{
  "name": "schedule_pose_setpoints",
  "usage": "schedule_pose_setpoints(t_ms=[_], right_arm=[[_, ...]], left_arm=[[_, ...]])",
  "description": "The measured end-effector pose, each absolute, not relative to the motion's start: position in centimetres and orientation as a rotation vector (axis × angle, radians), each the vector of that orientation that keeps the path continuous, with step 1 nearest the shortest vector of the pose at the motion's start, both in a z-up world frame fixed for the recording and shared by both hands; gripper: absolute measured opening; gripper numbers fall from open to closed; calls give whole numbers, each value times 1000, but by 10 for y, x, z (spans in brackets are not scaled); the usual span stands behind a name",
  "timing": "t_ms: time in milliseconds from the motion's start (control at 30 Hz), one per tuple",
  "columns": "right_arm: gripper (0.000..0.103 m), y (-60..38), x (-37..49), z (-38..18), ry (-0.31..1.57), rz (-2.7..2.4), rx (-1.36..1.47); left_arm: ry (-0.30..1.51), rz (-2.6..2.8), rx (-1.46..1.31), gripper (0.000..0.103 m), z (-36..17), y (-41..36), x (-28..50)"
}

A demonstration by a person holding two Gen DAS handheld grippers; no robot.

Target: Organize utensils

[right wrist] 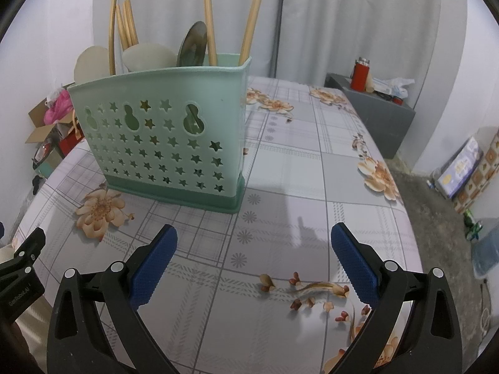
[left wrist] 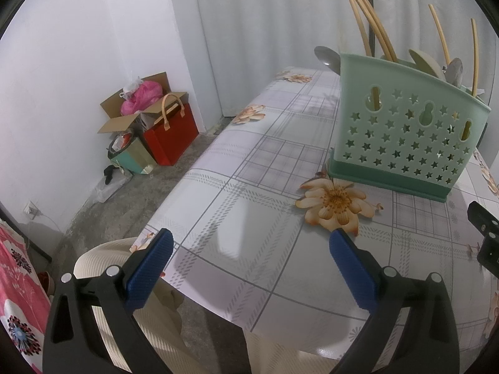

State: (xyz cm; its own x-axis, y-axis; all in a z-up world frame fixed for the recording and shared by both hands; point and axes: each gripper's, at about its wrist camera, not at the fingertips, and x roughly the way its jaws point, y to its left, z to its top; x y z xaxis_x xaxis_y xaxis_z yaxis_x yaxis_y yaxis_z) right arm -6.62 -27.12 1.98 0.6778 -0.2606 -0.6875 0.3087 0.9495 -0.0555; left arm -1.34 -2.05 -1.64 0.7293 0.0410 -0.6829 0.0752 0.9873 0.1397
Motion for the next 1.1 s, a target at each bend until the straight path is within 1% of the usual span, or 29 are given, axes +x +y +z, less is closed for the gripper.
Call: schedule_pose_setpoints(t_ms=[1100], right_arm=[[95,-271,-66,20,764,-316,69]], left_arm=[[756,-22,162,97,-18,-19,-13]])
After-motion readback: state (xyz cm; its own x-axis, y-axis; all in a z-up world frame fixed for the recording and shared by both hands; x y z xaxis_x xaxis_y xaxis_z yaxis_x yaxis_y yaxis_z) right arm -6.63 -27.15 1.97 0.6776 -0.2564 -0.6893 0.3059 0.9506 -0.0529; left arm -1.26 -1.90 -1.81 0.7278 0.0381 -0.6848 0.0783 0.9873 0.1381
